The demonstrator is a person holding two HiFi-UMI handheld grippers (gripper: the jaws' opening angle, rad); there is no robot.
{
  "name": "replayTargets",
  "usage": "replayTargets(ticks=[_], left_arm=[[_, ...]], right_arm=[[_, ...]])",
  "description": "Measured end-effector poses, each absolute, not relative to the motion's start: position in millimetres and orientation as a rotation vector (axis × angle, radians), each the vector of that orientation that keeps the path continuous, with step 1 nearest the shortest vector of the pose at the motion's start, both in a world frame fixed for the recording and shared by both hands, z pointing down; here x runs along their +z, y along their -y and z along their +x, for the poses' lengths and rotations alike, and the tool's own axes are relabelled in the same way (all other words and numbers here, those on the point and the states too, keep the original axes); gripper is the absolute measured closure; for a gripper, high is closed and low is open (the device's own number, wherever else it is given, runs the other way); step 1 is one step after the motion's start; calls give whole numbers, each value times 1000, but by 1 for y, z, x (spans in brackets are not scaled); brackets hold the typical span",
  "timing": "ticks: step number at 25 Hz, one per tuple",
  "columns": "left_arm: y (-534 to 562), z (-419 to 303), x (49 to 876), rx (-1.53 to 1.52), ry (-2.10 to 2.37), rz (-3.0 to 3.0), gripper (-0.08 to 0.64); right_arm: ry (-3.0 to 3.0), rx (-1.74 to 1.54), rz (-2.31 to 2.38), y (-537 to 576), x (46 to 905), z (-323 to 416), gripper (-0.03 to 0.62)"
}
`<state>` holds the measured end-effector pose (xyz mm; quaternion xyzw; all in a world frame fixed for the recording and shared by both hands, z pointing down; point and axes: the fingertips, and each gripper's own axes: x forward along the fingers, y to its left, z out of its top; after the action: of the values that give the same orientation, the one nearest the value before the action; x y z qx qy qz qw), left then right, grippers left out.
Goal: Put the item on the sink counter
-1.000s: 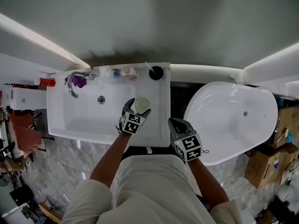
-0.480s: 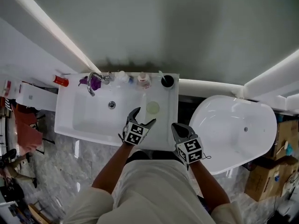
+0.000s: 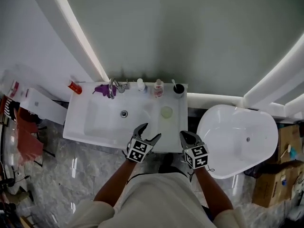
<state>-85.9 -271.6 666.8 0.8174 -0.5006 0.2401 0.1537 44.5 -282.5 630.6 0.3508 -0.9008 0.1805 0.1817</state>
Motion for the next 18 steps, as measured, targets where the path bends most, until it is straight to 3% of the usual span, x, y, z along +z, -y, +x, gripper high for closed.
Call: replayTargets(ticks=[8, 18], left_arm=[[194, -118, 609, 616, 1490, 2425, 351], [105, -133, 580, 541, 1507, 2447, 435]], right_arm=[[2561, 417, 1057, 207, 596, 22, 583], [2554, 413, 1217, 116, 567, 34, 581]])
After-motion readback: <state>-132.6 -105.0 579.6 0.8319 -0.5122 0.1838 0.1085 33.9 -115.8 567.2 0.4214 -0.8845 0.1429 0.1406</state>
